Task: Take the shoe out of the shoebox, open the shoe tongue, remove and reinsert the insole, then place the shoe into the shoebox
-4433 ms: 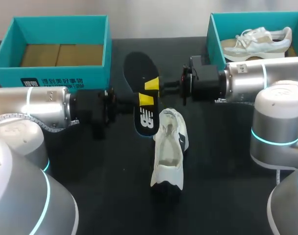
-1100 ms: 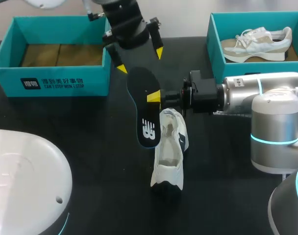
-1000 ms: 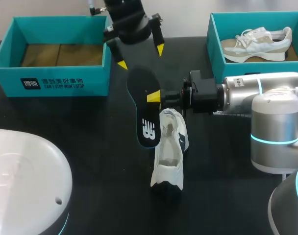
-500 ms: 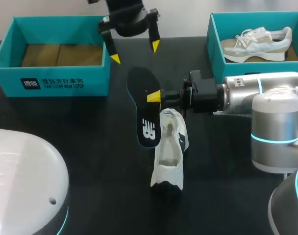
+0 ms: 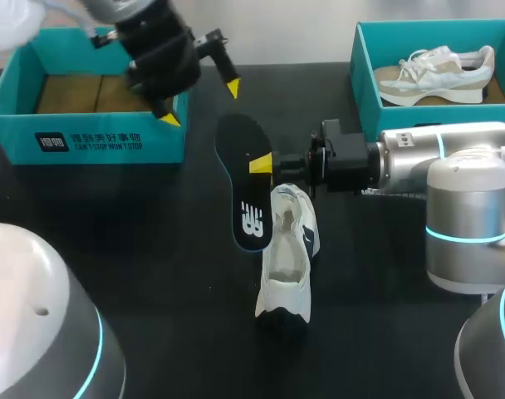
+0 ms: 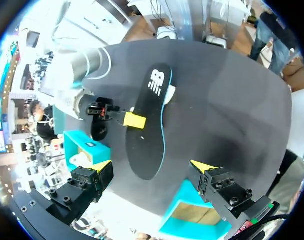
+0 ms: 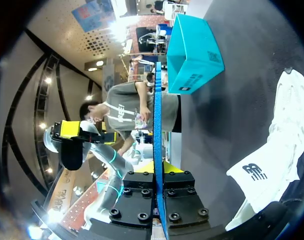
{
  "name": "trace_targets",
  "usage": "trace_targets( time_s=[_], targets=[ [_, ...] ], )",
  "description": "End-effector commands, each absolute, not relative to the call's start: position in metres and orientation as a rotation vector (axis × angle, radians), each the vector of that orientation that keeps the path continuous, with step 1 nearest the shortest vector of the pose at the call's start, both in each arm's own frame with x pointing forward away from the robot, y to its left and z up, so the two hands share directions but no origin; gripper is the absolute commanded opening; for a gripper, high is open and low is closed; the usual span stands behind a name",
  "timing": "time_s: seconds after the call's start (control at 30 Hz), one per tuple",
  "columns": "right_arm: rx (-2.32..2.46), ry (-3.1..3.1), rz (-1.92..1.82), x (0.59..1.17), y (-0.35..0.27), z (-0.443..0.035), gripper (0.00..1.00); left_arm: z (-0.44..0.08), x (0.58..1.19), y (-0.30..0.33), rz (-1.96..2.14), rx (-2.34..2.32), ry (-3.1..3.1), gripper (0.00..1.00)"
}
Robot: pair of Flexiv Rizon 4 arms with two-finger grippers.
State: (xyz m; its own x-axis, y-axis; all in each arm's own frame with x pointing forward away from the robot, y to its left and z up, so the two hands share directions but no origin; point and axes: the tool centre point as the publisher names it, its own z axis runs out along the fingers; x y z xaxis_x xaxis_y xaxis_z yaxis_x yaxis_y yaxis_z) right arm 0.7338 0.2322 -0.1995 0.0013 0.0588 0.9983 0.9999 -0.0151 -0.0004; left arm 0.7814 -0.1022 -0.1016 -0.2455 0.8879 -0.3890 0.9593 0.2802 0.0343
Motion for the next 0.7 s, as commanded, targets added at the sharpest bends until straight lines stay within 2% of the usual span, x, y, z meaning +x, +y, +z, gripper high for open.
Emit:
trace_targets(
  time_s=[0.03, 0.7],
  targets=[
    [-1.268, -1.245, -1.192, 0.7334, 0.2345, -0.1997, 0.0, -0.1097, 0.7686, -0.0699, -0.757, 1.246, 1.609, 1.0],
    [-1.268, -1.245, -1.192, 0.7334, 0.2345, -0.1997, 0.0, -0.1178, 0.7708, -0.0737, -0.868, 1.218, 1.471, 1.0]
  ],
)
